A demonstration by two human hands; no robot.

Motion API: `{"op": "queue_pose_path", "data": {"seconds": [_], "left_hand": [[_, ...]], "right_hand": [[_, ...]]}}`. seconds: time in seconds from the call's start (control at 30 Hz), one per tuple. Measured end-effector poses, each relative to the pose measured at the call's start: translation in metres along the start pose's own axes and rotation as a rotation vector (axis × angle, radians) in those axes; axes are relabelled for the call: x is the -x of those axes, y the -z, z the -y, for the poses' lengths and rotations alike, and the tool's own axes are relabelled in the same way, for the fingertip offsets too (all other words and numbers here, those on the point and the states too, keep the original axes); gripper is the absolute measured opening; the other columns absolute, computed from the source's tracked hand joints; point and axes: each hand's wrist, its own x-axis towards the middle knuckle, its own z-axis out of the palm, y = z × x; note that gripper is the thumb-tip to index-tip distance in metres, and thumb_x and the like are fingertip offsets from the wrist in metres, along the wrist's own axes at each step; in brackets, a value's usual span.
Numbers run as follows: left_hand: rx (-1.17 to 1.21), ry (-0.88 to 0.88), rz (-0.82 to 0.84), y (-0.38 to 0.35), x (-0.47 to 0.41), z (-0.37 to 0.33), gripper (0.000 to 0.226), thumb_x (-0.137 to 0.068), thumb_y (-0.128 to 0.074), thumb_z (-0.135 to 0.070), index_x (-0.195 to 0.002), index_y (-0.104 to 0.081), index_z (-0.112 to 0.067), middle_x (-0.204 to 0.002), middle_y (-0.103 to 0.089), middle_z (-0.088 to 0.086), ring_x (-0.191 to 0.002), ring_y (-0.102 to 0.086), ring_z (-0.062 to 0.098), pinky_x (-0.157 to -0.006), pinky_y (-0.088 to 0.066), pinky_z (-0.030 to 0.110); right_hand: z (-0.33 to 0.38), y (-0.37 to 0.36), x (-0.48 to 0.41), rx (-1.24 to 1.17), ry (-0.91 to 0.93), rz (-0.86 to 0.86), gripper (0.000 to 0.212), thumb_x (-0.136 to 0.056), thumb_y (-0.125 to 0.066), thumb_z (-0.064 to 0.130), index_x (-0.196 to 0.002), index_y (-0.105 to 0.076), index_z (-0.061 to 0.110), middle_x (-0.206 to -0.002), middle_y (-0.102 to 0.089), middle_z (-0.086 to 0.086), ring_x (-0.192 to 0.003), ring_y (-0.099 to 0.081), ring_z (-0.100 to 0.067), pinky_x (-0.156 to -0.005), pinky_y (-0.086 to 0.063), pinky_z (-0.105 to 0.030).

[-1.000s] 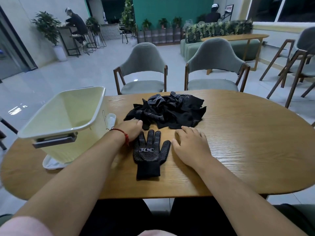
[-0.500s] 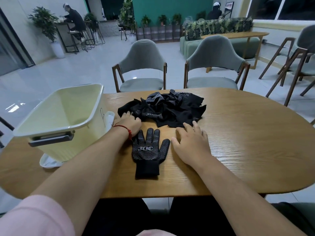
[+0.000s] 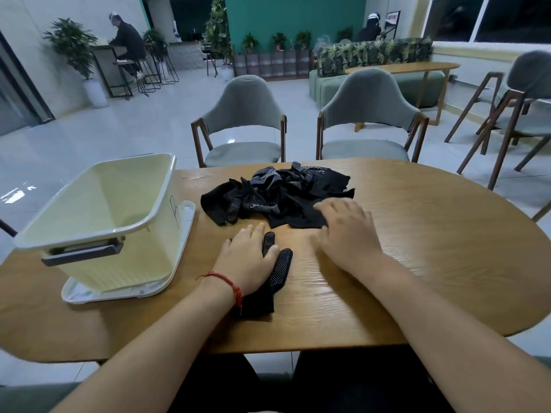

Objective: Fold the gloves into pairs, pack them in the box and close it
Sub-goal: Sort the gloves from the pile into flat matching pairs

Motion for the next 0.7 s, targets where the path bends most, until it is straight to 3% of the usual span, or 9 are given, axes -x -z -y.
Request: {"op": "queue_pose_path", "data": {"seconds": [0.1, 0.17, 0.27, 0.37, 0.47, 0.57, 0.7], "left_hand": [[0.007, -0.060, -0.008, -0.006, 0.004, 0.006, 0.070, -0.107, -0.033, -0.059, -0.167, -0.020, -0.027, -0.174, -0.023, 0.002, -0.161, -0.016, 0.020, -0.130, -0.014, 0.044], [0.028, -0.066, 0.008, -0.006, 0.005, 0.010, 0.068, -0.107, -0.032, -0.060, -0.167, -0.019, -0.030, -0.175, -0.019, -0.001, -0.162, -0.011, 0.017, -0.131, -0.010, 0.044], [0.045, -0.062, -0.009, -0.005, 0.006, 0.013, 0.066, -0.107, -0.035, -0.058, -0.167, -0.021, -0.033, -0.175, -0.019, -0.003, -0.161, -0.013, 0.016, -0.132, -0.011, 0.044], [0.159, -0.093, -0.166, -0.008, 0.011, 0.013, 0.061, -0.104, -0.047, -0.053, -0.160, -0.037, -0.030, -0.167, -0.036, -0.004, -0.154, -0.032, 0.015, -0.128, -0.026, 0.044], [0.232, -0.180, -0.299, -0.008, 0.019, 0.016, 0.041, -0.101, -0.050, -0.047, -0.136, -0.062, -0.029, -0.144, -0.060, -0.010, -0.134, -0.053, 0.011, -0.117, -0.040, 0.039], [0.258, -0.231, -0.272, -0.006, 0.030, 0.017, 0.026, -0.100, -0.051, -0.044, -0.112, -0.070, -0.033, -0.118, -0.067, -0.021, -0.113, -0.059, 0.004, -0.106, -0.046, 0.036], [0.297, -0.233, -0.212, -0.008, 0.033, 0.021, 0.022, -0.098, -0.052, -0.043, -0.111, -0.070, -0.037, -0.116, -0.065, -0.026, -0.111, -0.057, -0.002, -0.101, -0.049, 0.032]], "right_hand": [[-0.032, 0.001, -0.010, 0.000, -0.029, 0.005, 0.074, -0.087, -0.060, 0.015, -0.156, -0.043, 0.034, -0.160, -0.048, 0.009, -0.145, -0.041, -0.027, -0.115, -0.038, -0.051], [-0.047, -0.002, -0.016, 0.034, 0.060, 0.057, 0.077, -0.092, -0.054, 0.010, -0.161, -0.038, 0.039, -0.170, -0.036, 0.014, -0.155, -0.030, -0.028, -0.120, -0.034, -0.053], [-0.054, -0.004, -0.029, 0.229, 0.278, 0.118, 0.065, -0.093, -0.054, 0.006, -0.149, -0.055, 0.040, -0.173, -0.033, 0.009, -0.162, -0.019, -0.033, -0.124, -0.025, -0.063], [-0.050, -0.008, -0.035, 0.370, 0.325, 0.058, 0.034, -0.094, -0.062, 0.011, -0.119, -0.073, 0.030, -0.163, -0.050, -0.001, -0.160, -0.027, -0.038, -0.123, -0.021, -0.069], [-0.053, -0.015, -0.029, 0.298, 0.256, -0.102, 0.015, -0.093, -0.066, 0.019, -0.103, -0.077, 0.023, -0.150, -0.063, -0.003, -0.154, -0.038, -0.036, -0.122, -0.021, -0.067], [-0.059, -0.010, -0.020, 0.213, 0.222, -0.206, 0.016, -0.095, -0.066, 0.032, -0.098, -0.077, 0.021, -0.142, -0.067, 0.000, -0.150, -0.043, -0.031, -0.125, -0.019, -0.064], [-0.049, 0.006, -0.007, 0.091, 0.267, -0.353, 0.012, -0.096, -0.066, 0.030, -0.094, -0.071, 0.019, -0.121, -0.073, 0.001, -0.140, -0.054, -0.029, -0.125, -0.022, -0.059]]}}
